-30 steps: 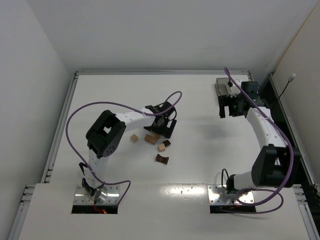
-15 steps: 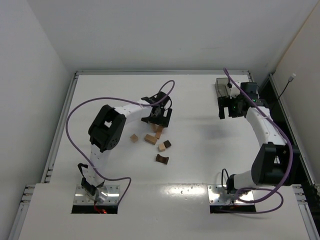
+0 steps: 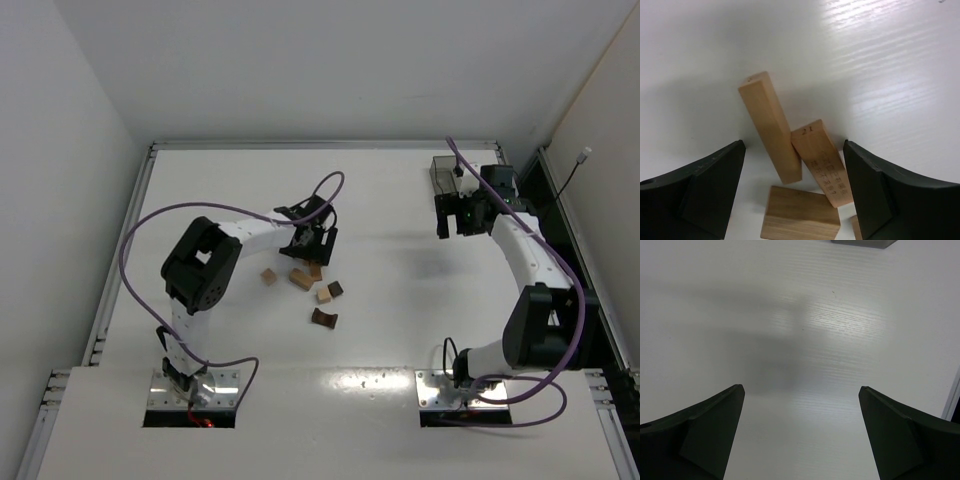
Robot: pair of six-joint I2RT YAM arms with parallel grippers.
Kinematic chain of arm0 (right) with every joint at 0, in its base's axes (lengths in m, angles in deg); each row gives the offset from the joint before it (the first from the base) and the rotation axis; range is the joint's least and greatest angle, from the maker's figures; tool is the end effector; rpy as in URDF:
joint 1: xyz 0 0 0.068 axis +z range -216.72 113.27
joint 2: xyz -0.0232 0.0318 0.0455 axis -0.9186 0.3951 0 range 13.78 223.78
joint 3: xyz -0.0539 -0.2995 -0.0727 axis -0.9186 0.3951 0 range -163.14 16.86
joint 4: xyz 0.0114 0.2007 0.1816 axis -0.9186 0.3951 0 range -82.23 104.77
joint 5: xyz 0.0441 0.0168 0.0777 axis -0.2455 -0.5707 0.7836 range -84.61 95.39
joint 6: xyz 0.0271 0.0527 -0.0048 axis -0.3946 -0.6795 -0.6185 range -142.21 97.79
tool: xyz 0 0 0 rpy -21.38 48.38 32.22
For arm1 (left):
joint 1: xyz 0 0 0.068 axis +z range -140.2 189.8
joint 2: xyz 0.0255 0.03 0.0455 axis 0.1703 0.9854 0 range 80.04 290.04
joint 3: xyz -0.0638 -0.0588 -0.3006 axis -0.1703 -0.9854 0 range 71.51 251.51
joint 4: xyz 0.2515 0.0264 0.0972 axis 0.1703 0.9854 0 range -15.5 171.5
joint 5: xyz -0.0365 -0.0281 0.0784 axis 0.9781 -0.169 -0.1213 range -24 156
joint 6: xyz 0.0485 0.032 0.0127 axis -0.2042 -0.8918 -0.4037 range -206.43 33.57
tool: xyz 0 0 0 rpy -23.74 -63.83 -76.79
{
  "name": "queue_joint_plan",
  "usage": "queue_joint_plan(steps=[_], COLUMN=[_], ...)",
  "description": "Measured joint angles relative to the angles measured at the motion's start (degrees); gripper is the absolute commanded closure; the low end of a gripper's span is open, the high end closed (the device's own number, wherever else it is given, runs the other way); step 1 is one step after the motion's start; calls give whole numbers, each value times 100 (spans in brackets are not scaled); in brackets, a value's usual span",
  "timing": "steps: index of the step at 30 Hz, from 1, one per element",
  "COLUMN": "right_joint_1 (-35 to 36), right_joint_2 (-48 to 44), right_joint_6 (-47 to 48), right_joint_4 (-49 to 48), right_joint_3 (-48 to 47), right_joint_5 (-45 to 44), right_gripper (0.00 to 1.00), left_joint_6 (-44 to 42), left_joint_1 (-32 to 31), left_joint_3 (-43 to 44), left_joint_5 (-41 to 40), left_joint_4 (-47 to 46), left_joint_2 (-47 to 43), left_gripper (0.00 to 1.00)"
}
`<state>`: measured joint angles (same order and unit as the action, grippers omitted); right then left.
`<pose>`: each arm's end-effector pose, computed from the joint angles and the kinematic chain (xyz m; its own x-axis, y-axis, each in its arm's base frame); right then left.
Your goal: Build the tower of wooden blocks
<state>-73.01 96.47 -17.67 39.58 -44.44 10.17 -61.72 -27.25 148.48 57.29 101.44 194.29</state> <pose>0.3094 -0.0304 0.2850 -0.7982 0.0086 -0.6024 -0.0037 0.9998 0.0191 0.3517 -0.2572 0.1796 -0.8798 0.1466 -0.4521 0.1930 0.9795 -0.0579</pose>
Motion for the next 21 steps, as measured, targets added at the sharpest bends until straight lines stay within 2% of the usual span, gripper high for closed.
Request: queue_joint_plan(steps=[6, 9, 10, 14, 21], right_joint_1=[0, 0, 0, 0, 0], right_joint_2=[0, 33, 52, 79, 92], right_joint_6=[-2, -2, 0, 2, 15], right_joint_4=[2, 2, 2, 35, 42], right_joint_3=[0, 0, 0, 0, 0], right_joint_5=[39, 39, 42, 37, 39], right_gripper=[4, 4, 4, 4, 4], left_joint_6=[-24, -35, -44, -83, -44], left_joint_1=[-85, -85, -83, -79, -22], left_joint_3=[17, 271, 363, 507, 584], left_joint_5=[96, 127, 140, 232, 212], left_joint_4=[50, 146, 151, 103, 170], left_joint_2=[0, 170, 232, 334, 367], left_gripper=[37, 52, 67, 100, 100])
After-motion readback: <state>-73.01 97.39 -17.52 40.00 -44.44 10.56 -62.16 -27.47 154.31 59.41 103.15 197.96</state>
